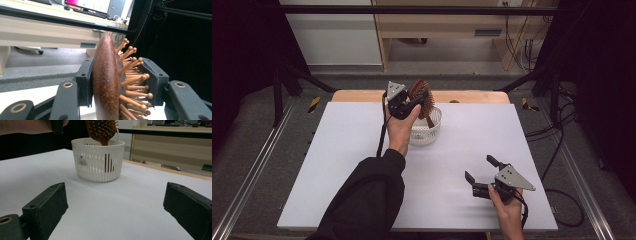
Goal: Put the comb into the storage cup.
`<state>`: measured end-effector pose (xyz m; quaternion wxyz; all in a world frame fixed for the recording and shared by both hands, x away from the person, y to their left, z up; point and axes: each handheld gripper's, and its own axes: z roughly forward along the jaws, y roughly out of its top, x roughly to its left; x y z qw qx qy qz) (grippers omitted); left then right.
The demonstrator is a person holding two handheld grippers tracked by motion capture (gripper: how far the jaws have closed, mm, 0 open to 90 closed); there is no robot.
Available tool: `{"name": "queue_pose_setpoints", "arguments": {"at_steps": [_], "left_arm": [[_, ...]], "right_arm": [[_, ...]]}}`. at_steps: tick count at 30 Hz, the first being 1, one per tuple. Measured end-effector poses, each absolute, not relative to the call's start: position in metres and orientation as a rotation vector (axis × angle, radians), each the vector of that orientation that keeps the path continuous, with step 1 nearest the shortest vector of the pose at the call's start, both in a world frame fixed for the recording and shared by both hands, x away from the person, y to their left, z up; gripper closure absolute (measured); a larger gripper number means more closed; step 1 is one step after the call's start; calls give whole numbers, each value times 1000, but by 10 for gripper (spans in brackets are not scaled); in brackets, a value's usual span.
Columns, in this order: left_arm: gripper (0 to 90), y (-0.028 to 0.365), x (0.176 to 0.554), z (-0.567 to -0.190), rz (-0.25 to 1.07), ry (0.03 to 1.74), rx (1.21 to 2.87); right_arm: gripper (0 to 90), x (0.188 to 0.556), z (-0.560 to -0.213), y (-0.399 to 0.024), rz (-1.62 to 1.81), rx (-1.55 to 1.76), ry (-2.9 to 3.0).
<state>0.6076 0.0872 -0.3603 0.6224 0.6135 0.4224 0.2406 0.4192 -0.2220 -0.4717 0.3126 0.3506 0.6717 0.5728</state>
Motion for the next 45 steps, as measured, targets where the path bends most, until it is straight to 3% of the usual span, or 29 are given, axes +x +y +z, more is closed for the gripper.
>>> {"name": "queue_pose_setpoints", "arguments": {"at_steps": [45], "left_arm": [[442,147,610,-388,464,1062,1374]], "right_arm": [[45,420,-472,-224,1521,950,1759]]}}
